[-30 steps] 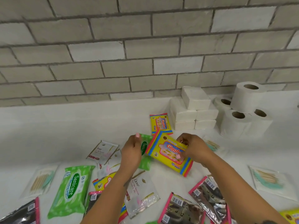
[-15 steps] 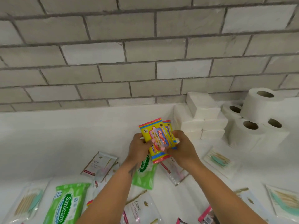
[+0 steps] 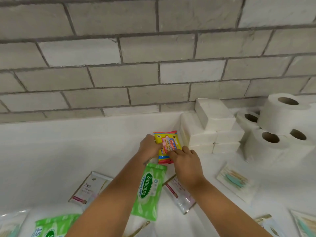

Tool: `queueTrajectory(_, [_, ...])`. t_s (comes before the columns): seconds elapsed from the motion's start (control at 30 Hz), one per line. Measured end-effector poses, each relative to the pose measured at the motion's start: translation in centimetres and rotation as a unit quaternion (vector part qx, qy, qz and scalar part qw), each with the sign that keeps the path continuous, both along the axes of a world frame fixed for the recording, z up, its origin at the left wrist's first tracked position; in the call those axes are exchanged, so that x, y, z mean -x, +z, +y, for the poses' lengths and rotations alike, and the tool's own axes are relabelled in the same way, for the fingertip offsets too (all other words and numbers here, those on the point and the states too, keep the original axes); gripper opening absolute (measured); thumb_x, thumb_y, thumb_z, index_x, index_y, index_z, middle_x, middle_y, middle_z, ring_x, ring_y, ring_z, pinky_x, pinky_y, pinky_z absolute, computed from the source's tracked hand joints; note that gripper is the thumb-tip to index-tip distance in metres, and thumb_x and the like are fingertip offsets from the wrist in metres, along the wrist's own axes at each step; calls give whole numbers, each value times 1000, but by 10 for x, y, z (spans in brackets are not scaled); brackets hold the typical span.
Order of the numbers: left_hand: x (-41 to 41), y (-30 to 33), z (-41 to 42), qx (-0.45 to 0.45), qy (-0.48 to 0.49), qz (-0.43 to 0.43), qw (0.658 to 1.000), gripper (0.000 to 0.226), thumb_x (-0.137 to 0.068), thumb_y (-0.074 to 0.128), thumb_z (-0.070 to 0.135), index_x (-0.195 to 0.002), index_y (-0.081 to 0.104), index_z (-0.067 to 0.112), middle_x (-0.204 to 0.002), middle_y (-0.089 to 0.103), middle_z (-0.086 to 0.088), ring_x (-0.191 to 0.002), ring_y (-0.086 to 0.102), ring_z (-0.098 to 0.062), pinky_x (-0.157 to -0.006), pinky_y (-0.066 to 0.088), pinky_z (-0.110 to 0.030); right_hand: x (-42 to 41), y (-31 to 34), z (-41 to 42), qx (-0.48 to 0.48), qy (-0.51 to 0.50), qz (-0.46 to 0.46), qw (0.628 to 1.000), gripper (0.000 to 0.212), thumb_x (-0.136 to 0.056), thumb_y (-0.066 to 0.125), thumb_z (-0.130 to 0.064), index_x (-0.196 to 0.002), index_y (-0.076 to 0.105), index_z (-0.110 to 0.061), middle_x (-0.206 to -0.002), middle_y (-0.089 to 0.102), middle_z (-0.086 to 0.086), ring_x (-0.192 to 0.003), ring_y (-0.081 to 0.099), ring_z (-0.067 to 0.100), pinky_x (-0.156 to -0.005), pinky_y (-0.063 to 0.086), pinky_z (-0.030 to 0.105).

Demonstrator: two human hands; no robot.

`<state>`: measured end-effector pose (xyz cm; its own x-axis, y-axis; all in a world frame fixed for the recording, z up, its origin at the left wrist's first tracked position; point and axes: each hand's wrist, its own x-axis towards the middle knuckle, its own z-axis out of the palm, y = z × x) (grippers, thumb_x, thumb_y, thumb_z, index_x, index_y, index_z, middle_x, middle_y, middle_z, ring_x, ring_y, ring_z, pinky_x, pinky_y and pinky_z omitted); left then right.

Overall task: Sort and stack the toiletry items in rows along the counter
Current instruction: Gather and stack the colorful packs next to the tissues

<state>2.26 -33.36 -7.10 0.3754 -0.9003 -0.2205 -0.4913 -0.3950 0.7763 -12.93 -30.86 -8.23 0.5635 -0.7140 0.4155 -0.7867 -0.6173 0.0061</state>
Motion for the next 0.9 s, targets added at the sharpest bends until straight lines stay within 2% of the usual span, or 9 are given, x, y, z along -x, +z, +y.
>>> queueTrajectory(0.07, [1,-4,-1,-8,1,-52,999,41,-85,67,30,-115,54,5,-109,66,-10,-97,61,-22,-62,39,-23,-3,-6,-4,-17,-3,5,1000,40,-33,84,-11,-68,71,-23,-59,64,-3,-56,59,18,-44,38,23])
queueTrajectory(0.23, [1,-13,-1,0,-2,-113,994,58,-84,67,33,-131,45,7,-127,50,-13,-115,54,-26,-91,45,-33,-6,-15,-7,-29,2,8,1000,34,-39,85,-15,-69,71,-23,-64,67,-4,-58,61,17,-44,39,22])
queueTrajectory(0.43, [4,-12,1,35,-37,-157,986,52,-90,59,28,-139,43,20,-133,45,-10,-119,50,-25,-94,42,-31,-5,-14,-6,-30,-1,-6,1000,37,-37,86,-17,-72,72,-23,-67,68,-5,-58,61,17,-44,39,21])
queueTrajectory(0.57, [5,-15,0,43,-56,-163,984,40,-93,55,24,-133,53,25,-138,44,-8,-121,50,-20,-98,39,-27,-6,-16,-7,-40,-9,-16,999,39,-36,84,-13,-71,72,-23,-67,68,-5,-59,60,17,-45,39,20])
queueTrajectory(0.67, [7,-16,-1,43,-52,-213,975,37,-93,53,25,-130,55,29,-147,33,-4,-127,43,-20,-104,39,-33,-5,-16,-6,-45,-9,-28,999,38,-37,82,-12,-72,72,-22,-70,69,-6,-62,60,18,-47,38,21])
queueTrajectory(0.73, [11,-14,0,57,-60,-267,960,36,-94,50,24,-128,55,34,-149,31,1,-130,37,-21,-106,35,-37,-4,-15,-4,-33,-3,-31,999,32,-43,77,-13,-73,71,-20,-71,69,-6,-65,60,20,-50,38,23])
queueTrajectory(0.8, [15,-13,-1,73,-101,-305,944,38,-94,48,24,-129,54,37,-147,36,6,-131,35,-18,-106,30,-34,-4,-17,-2,-22,3,-48,999,26,-55,61,-14,-79,71,-17,-75,69,-4,-70,60,22,-55,43,24])
queueTrajectory(0.87, [18,-14,-1,71,-132,-321,935,37,-96,46,29,-132,50,38,-147,39,11,-133,33,-16,-106,26,-31,-7,-18,-1,-42,1,-63,997,43,-63,40,-16,-91,72,-12,-83,70,0,-76,63,24,-64,51,26])
queueTrajectory(0.9, [18,-15,-2,66,-138,-327,932,37,-96,44,32,-133,49,39,-147,38,13,-133,33,-15,-107,25,-31,-7,-18,0,-56,-3,-69,996,46,-63,39,-16,-95,72,-10,-86,70,2,-77,65,24,-68,53,27])
